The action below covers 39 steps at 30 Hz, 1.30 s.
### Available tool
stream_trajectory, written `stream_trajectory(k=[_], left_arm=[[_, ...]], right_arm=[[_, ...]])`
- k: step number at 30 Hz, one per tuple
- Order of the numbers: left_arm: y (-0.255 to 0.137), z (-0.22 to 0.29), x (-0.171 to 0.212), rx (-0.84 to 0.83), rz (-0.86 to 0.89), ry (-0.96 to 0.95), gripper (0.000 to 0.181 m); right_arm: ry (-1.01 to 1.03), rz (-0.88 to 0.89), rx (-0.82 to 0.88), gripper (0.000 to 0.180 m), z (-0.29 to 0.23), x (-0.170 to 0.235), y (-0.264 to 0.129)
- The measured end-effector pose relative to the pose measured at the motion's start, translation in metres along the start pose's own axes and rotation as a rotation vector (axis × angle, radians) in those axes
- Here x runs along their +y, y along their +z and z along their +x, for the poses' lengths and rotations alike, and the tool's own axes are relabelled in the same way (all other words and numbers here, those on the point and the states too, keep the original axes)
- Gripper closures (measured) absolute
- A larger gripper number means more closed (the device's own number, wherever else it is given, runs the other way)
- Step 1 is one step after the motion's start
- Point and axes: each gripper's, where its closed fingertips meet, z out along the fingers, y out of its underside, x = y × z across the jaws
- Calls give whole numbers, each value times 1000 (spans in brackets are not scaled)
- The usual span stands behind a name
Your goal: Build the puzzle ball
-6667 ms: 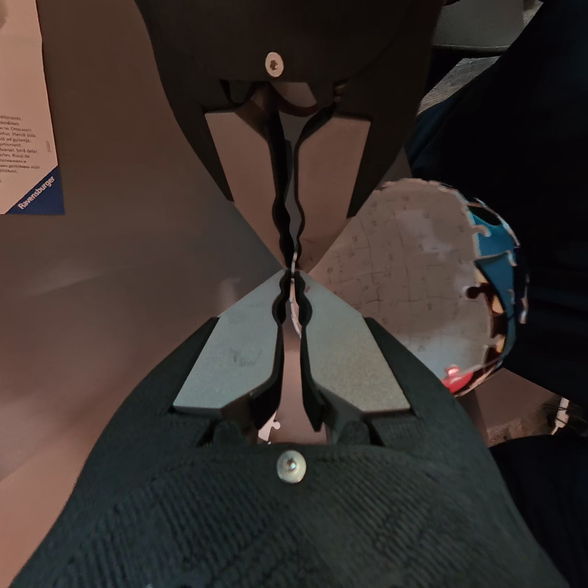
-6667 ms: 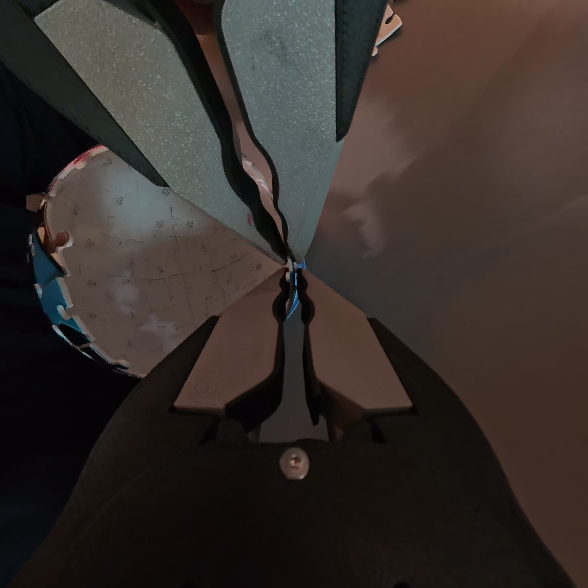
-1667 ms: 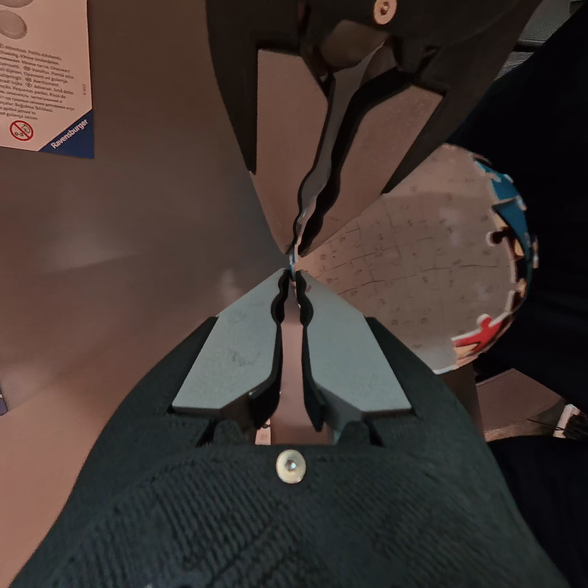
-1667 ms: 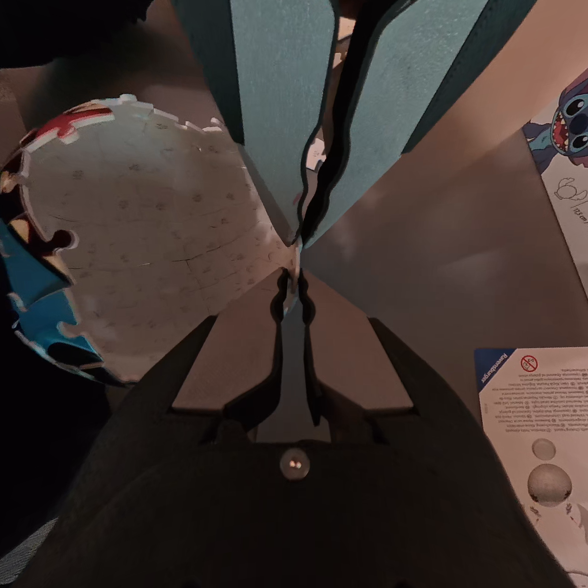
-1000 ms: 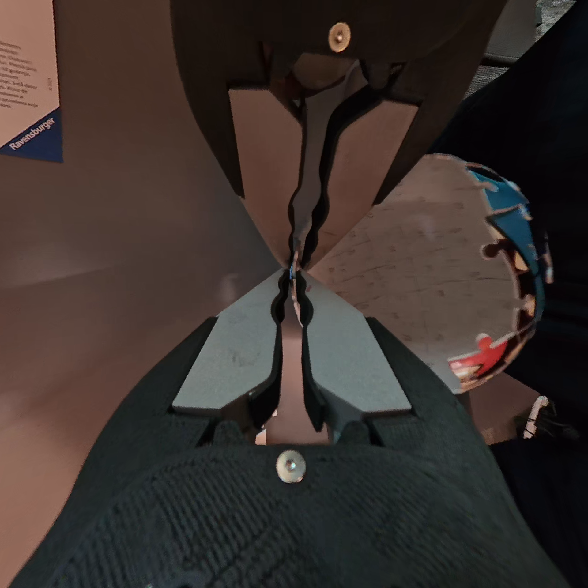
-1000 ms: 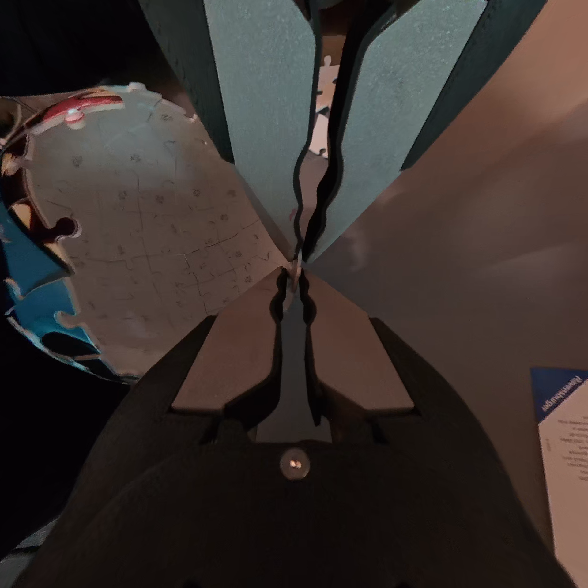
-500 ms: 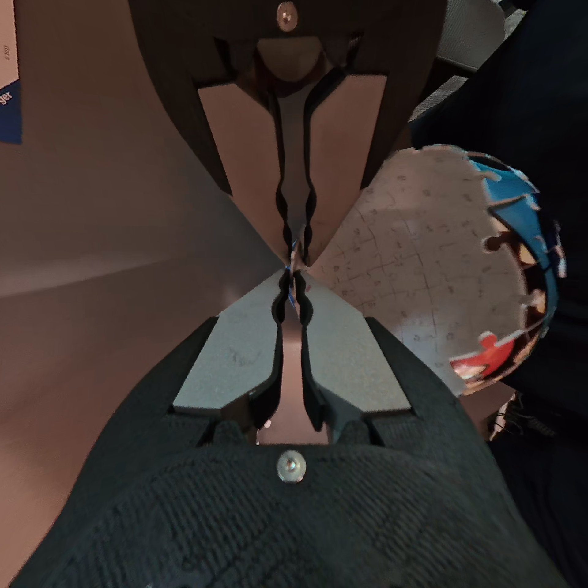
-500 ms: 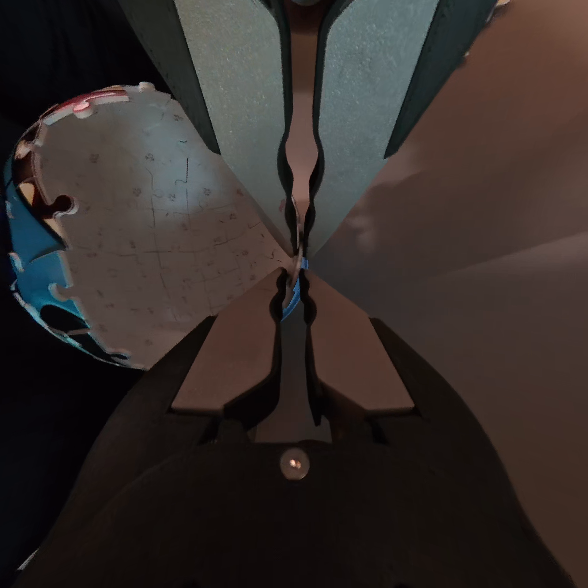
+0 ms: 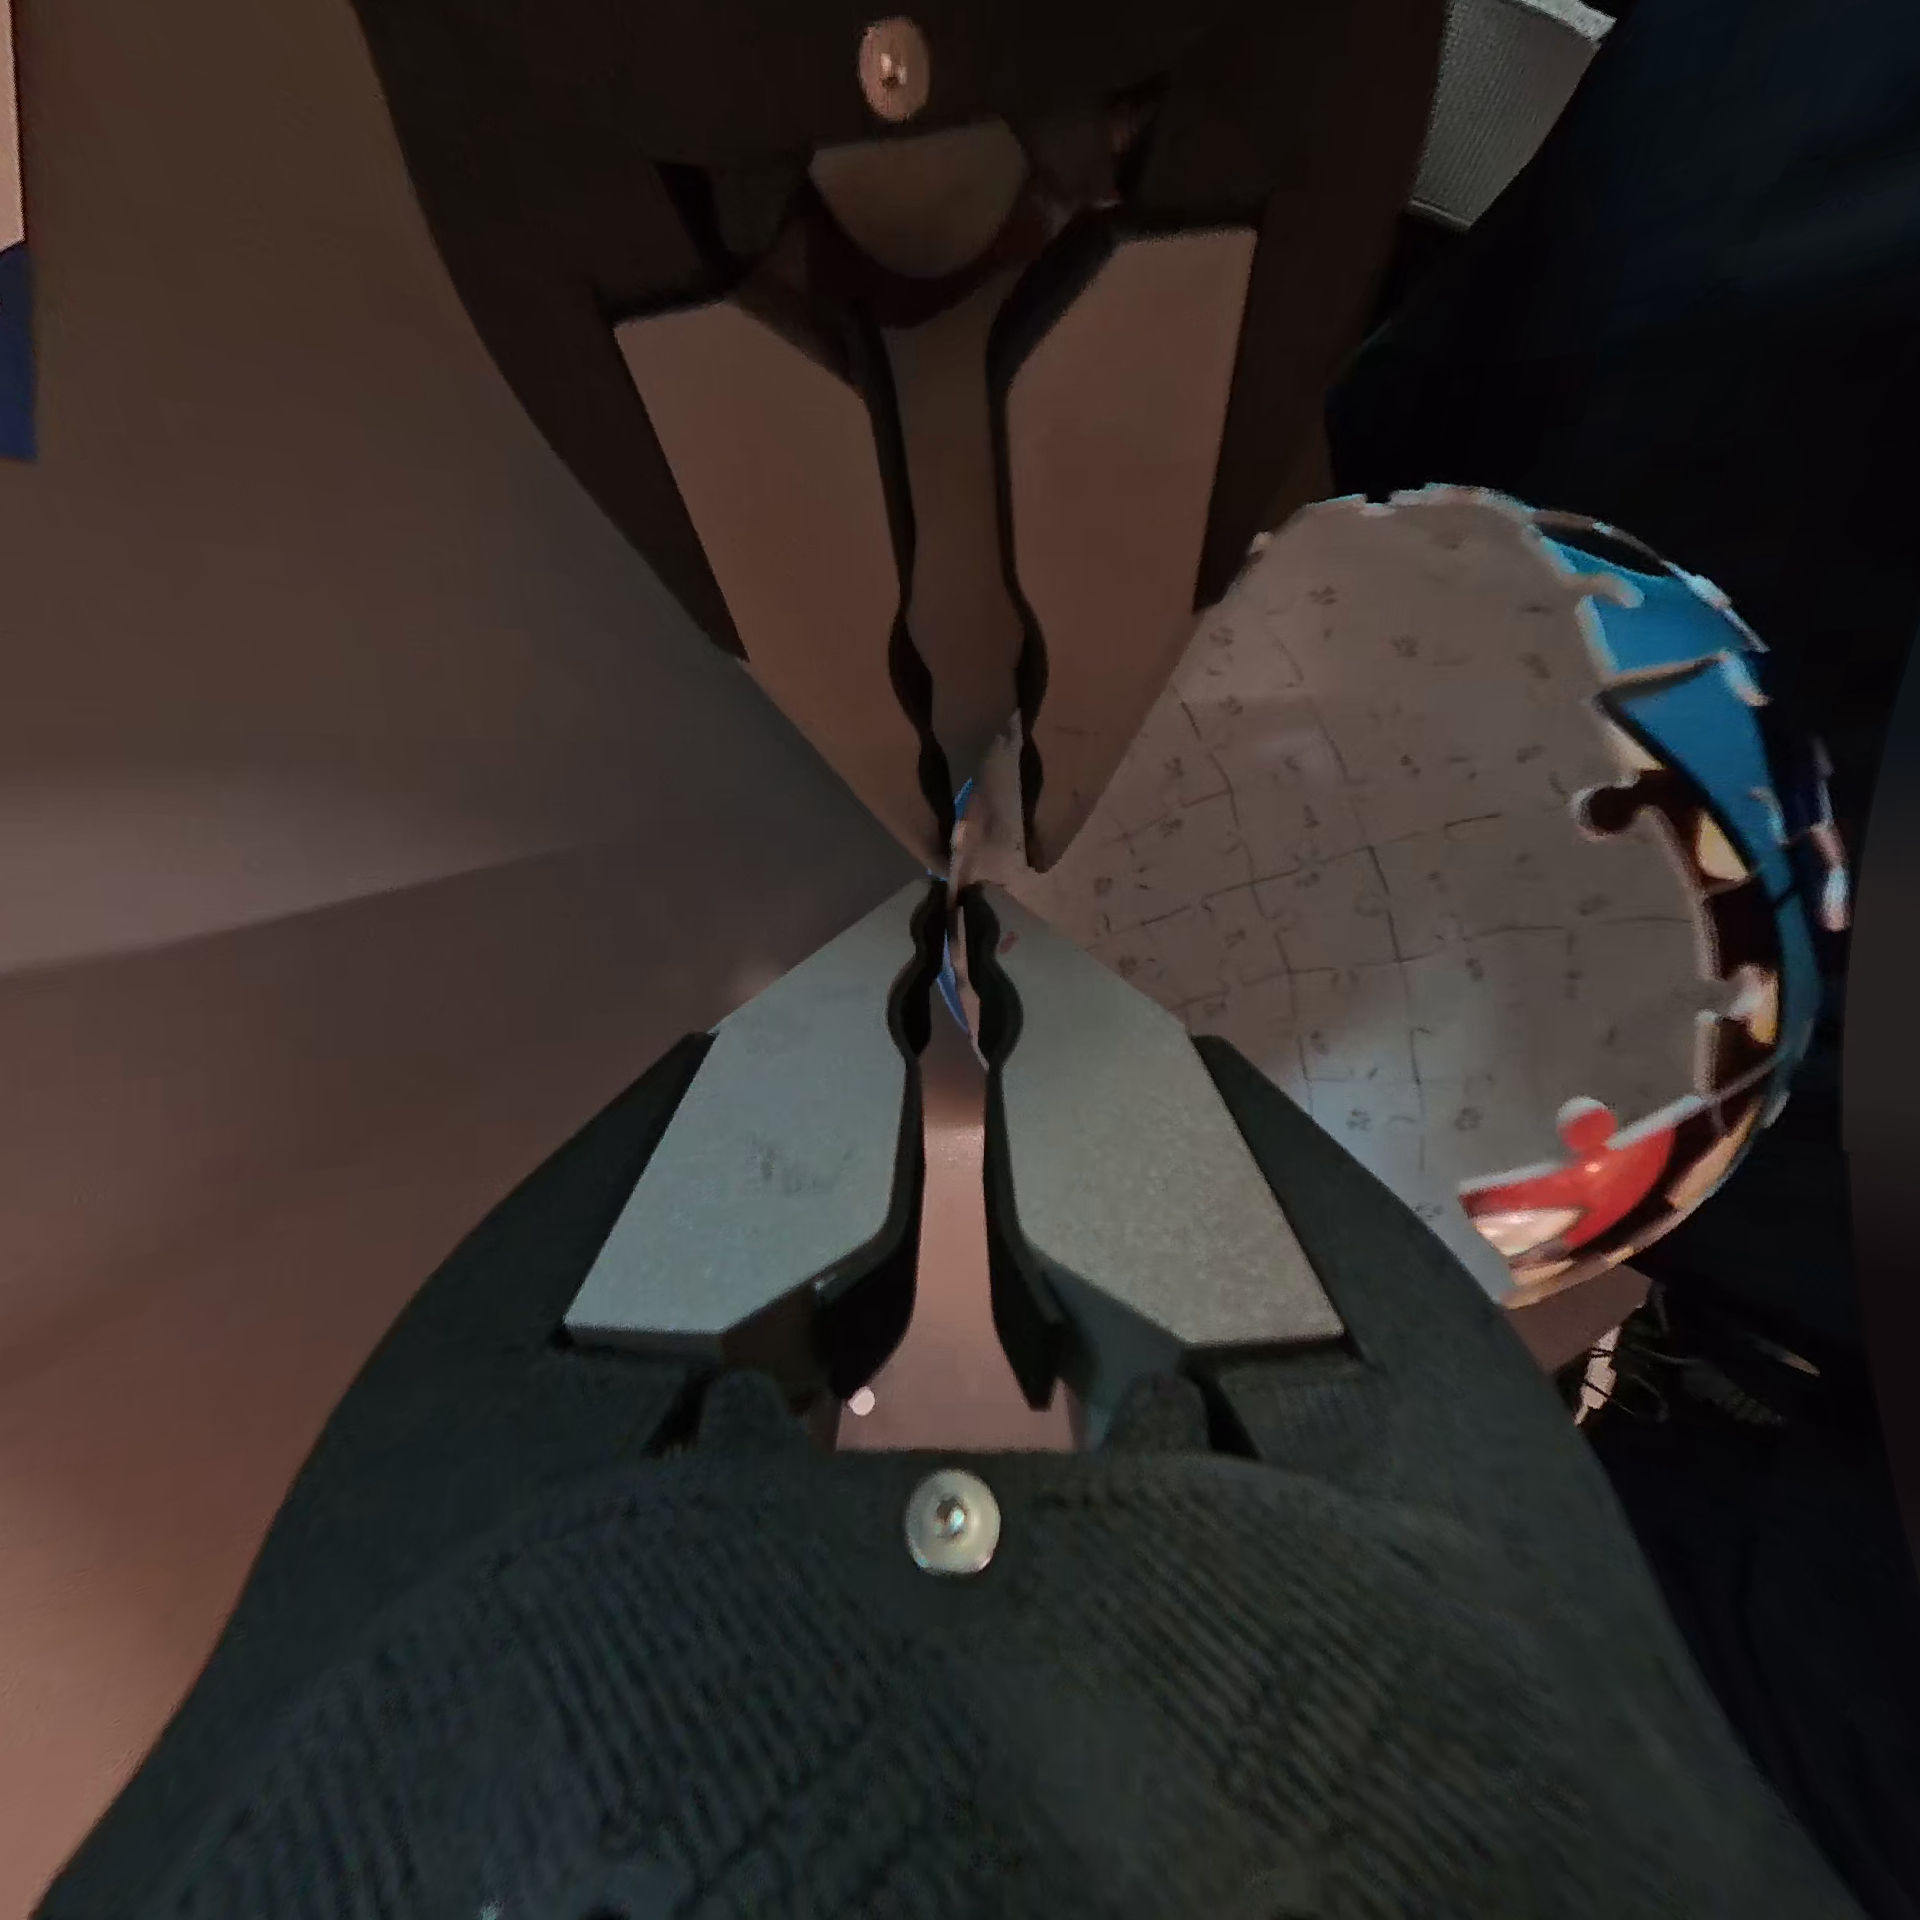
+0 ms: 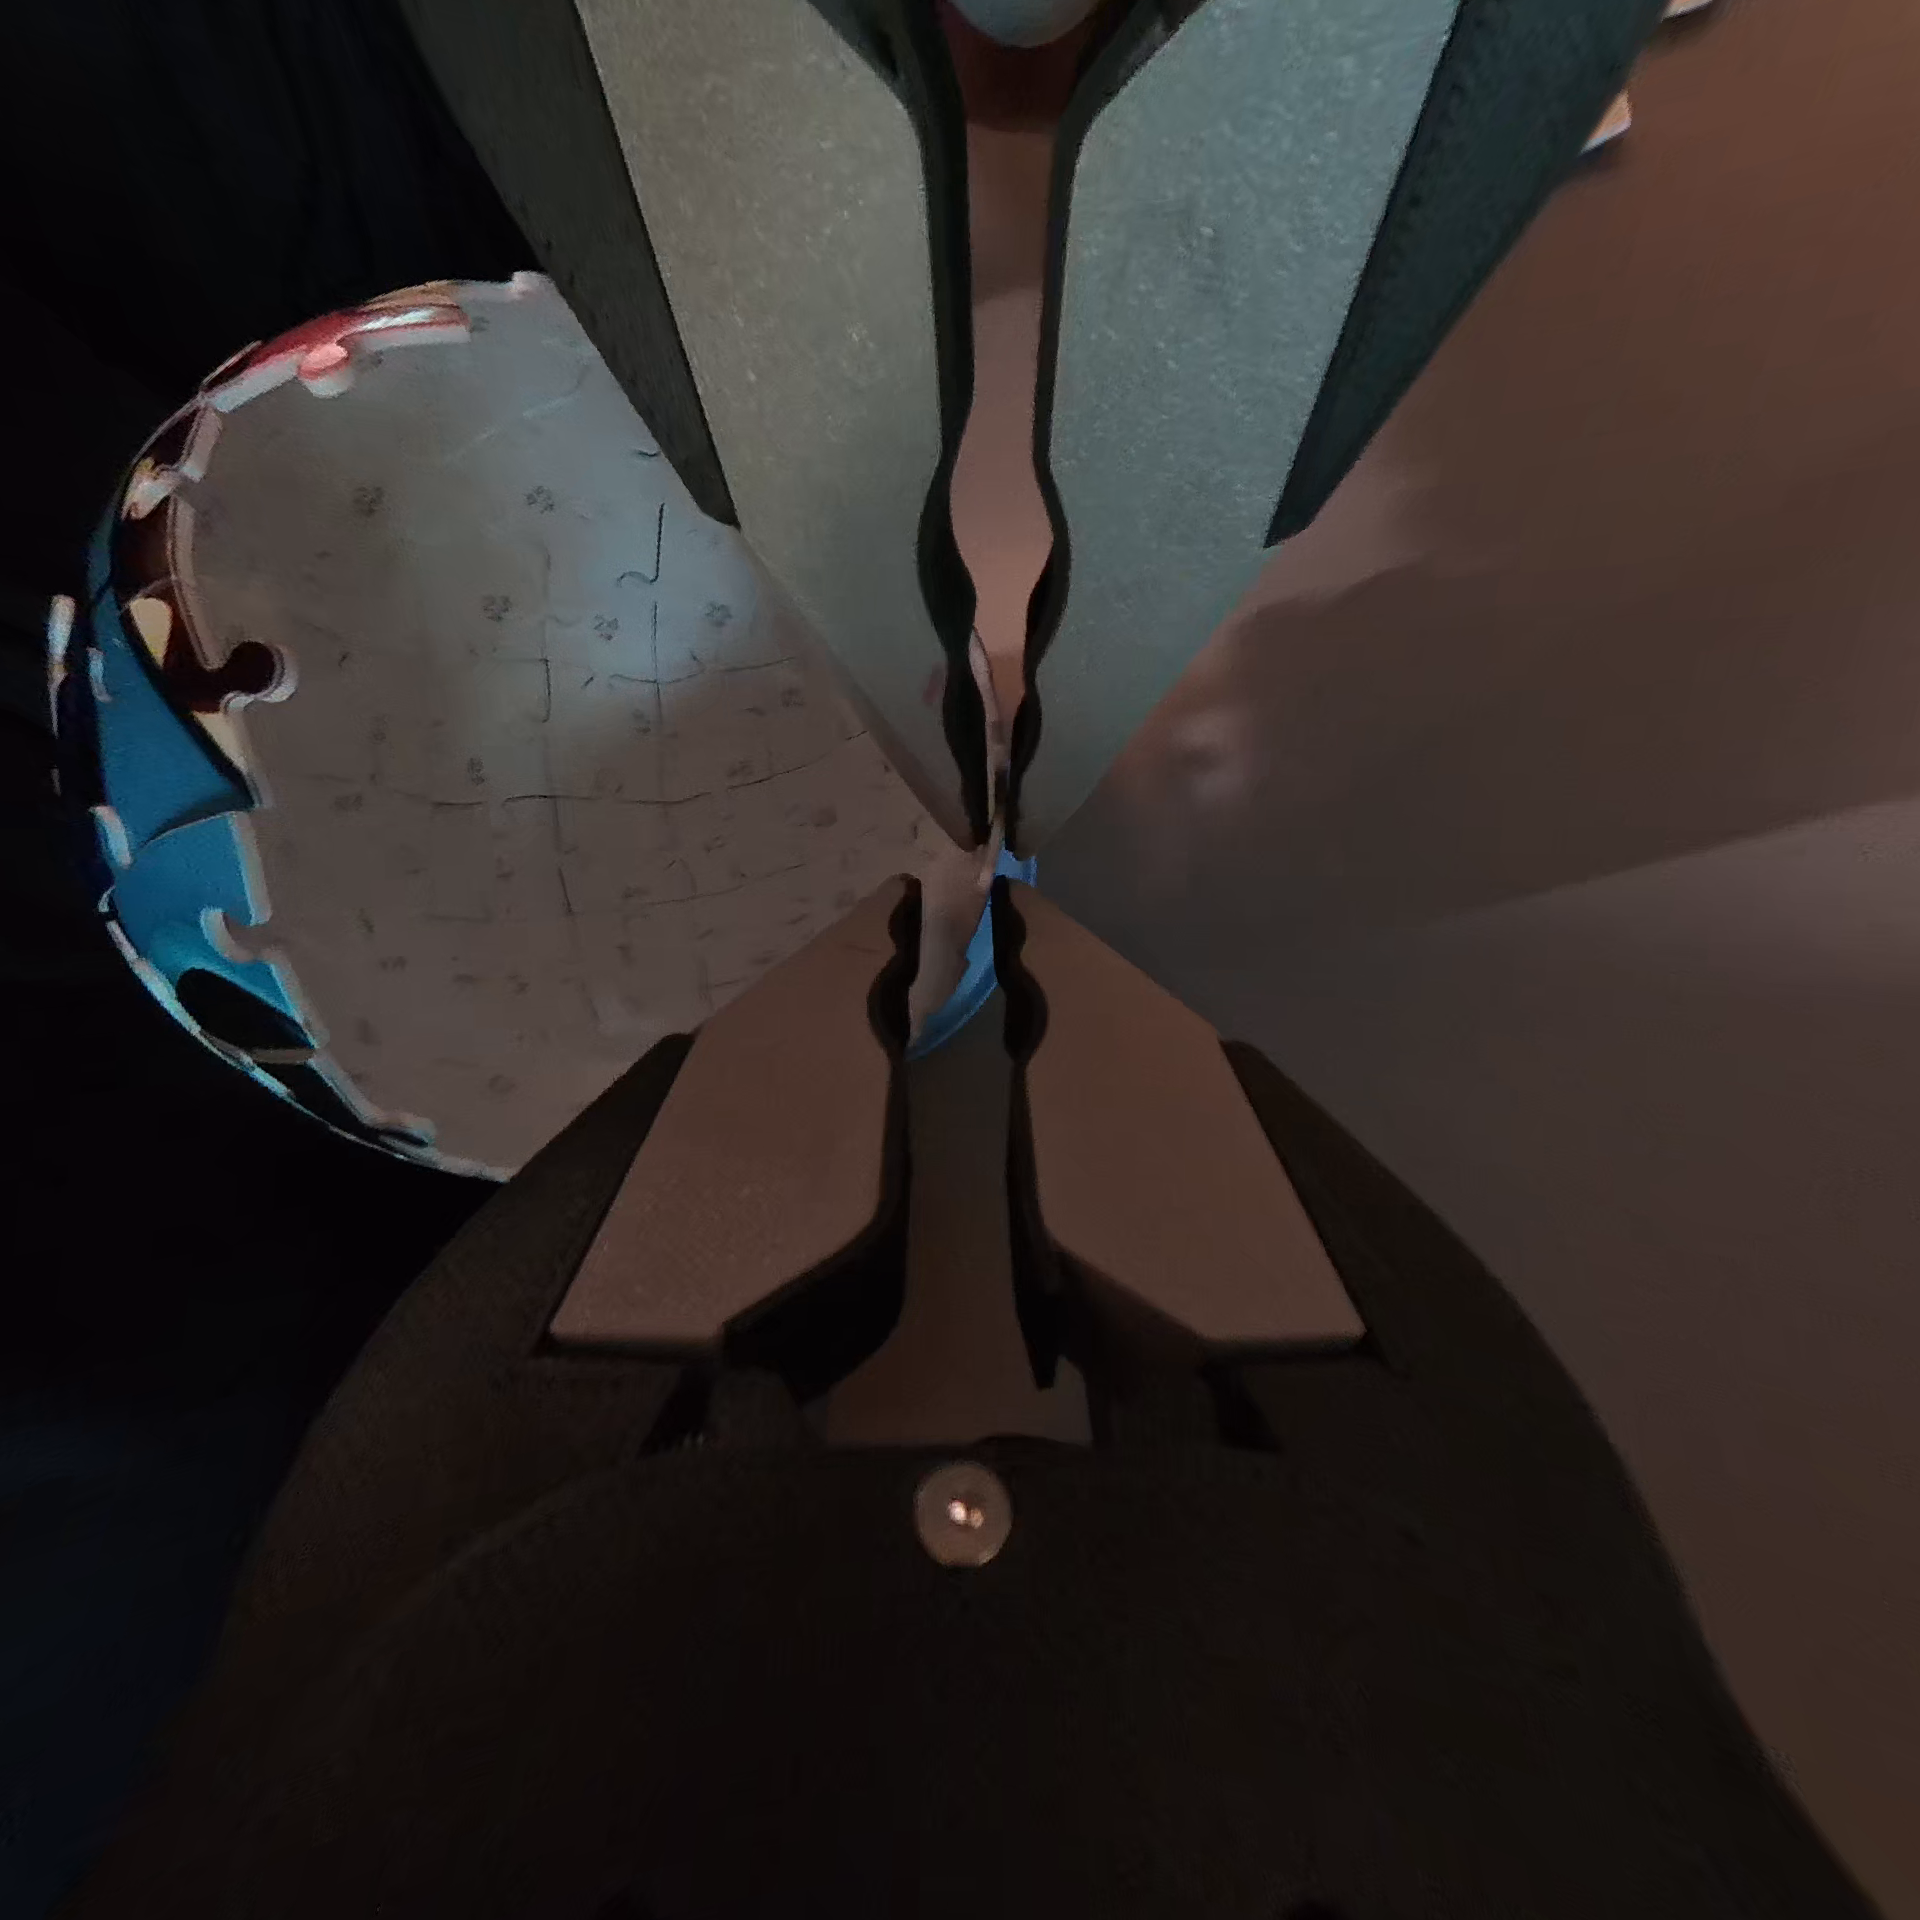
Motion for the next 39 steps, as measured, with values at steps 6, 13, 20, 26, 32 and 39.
stream_trajectory(k=[6, 13, 20, 26, 32, 39], left_arm=[[0, 2, 1, -9, -8, 5, 180], [-1, 3, 1, -16, -9, 8, 180], [-3, 3, 2, -24, -3, 2, 180], [-26, -3, -3, -109, 118, -72, 173], [-100, 13, 5, -367, 449, -156, 156], [-109, 59, 46, -578, 612, -166, 153]], right_arm=[[102, -74, -60, 164, 0, 8, 10], [209, -157, -159, 169, -2, 10, 12], [194, -267, -138, 170, -2, 10, 13], [186, -313, -132, 174, -3, 9, 12], [185, -311, -156, 174, -3, 9, 12], [189, -299, -177, 178, -3, 8, 12]])
